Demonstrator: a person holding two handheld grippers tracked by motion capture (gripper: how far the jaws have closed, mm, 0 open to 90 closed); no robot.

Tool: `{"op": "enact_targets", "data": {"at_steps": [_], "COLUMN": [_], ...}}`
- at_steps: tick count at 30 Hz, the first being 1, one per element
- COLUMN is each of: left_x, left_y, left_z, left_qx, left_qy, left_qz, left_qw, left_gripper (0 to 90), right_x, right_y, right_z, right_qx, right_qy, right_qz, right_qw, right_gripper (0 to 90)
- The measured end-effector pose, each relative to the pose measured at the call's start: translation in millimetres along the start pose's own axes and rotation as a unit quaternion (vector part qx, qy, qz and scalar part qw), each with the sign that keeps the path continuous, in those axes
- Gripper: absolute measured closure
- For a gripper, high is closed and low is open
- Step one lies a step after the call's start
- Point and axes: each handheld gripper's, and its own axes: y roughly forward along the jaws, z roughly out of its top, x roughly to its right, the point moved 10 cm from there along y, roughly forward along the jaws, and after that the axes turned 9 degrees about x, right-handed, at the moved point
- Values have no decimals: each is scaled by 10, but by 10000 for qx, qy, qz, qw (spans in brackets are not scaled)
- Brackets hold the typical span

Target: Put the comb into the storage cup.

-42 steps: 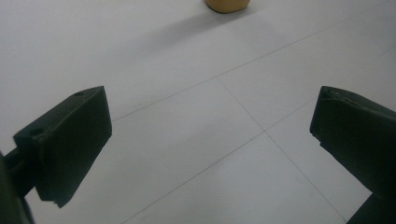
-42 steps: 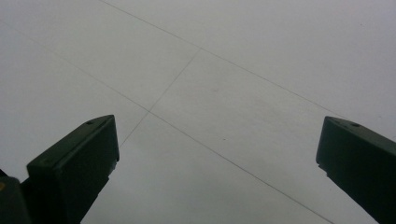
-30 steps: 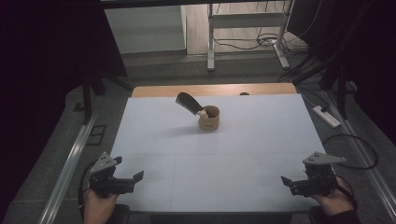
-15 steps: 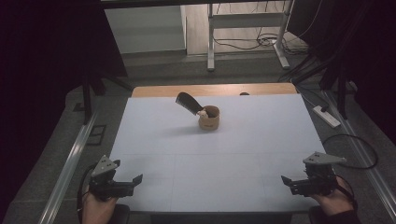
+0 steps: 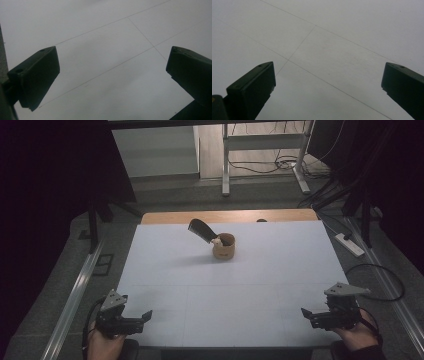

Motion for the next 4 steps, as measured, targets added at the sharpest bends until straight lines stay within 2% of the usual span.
{"op": "enact_targets", "data": {"at_steps": [4], "left_x": [-10], "left_y": [1], "left_z": [7], "left_qx": [16], "left_qy": [-81], "left_qz": [-26], "left_qw": [10000], "left_gripper": [0], "right_x": [3], "right_y": [6], "right_z": [-6], "right_qx": [-20], "right_qy": [-14], "right_qz": [-8], "right_qw": [10000], "right_gripper": [0]}}
